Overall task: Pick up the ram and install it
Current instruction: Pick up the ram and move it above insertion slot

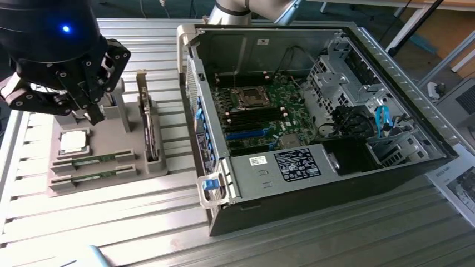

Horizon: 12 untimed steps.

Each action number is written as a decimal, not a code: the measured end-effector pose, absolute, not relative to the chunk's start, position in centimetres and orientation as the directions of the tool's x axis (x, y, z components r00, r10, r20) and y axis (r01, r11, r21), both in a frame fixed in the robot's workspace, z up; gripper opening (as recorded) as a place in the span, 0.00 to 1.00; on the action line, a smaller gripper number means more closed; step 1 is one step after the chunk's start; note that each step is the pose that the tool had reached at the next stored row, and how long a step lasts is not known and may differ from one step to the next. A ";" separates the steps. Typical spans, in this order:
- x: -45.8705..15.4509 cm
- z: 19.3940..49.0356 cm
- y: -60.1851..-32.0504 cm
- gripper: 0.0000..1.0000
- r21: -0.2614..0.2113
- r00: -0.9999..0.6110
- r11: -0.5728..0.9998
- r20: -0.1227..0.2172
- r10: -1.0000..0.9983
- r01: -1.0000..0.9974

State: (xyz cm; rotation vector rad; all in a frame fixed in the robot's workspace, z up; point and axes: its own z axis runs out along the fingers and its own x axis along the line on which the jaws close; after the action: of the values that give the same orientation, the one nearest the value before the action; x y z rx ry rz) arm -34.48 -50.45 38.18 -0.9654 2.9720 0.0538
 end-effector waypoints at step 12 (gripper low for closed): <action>-34.5 37.9 -50.5 0.10 0.028 -0.565 0.564 -0.026 -0.825 -0.825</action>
State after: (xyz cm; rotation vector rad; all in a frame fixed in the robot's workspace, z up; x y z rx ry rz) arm -34.48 -50.45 37.91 -1.4609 2.7691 0.0575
